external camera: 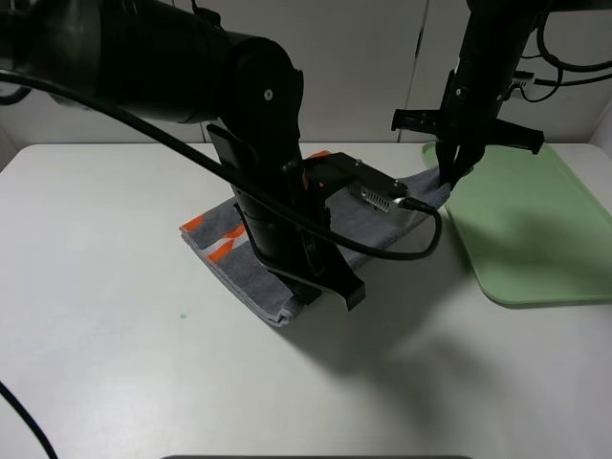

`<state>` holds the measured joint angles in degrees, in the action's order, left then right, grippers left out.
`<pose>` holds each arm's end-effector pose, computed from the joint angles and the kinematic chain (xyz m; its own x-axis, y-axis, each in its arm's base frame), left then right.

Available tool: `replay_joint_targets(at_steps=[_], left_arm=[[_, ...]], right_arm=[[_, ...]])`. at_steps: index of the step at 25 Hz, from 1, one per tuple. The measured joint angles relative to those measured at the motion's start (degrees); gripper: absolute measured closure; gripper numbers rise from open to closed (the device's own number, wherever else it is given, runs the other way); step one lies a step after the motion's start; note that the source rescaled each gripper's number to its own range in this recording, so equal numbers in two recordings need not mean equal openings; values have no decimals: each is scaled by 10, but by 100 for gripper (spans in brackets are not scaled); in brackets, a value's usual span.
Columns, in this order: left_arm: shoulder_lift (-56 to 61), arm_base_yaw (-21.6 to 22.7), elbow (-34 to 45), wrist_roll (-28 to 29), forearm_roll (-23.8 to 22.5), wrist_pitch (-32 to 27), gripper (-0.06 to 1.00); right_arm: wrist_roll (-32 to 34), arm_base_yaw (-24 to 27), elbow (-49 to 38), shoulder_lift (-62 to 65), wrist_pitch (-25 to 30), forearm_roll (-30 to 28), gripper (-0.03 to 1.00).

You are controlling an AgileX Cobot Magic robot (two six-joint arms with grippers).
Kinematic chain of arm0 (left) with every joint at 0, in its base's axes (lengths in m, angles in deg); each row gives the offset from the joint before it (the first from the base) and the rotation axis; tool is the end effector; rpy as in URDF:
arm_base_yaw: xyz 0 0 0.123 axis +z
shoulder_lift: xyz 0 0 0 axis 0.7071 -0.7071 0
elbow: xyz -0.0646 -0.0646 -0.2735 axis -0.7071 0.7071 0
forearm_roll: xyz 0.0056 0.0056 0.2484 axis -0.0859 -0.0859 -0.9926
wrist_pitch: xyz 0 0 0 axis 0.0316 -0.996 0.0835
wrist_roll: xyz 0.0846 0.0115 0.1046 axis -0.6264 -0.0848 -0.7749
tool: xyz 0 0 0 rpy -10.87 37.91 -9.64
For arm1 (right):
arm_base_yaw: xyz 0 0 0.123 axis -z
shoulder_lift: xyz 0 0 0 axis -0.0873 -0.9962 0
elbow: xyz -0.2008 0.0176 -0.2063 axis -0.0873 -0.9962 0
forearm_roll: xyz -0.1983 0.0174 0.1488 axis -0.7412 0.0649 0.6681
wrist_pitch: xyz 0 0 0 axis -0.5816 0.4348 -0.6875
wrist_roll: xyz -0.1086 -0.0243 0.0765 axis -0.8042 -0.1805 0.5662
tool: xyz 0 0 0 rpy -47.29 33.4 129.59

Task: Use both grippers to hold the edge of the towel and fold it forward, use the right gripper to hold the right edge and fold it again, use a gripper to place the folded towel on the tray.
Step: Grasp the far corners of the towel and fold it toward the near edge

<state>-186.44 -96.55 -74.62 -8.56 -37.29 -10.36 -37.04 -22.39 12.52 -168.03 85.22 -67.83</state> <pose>0.2339 -0.3106 0.1562 -0.6195 0.7287 -0.2920 0.7750 0.6268 -0.0803 0.3861 0.1202 0.1789 -0.9333 0.3564 -0.0449 0.3554 0.9343 0.0288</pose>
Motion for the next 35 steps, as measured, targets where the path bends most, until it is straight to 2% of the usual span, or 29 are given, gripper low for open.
replay_joint_targets(at_steps=[23, 35], left_arm=[[92, 0, -6, 1, 1, -35, 94], [100, 0, -33, 1, -4, -59, 94]], right_arm=[[0, 0, 0, 62, 4, 3, 97], [0, 0, 0, 79, 6, -4, 97]])
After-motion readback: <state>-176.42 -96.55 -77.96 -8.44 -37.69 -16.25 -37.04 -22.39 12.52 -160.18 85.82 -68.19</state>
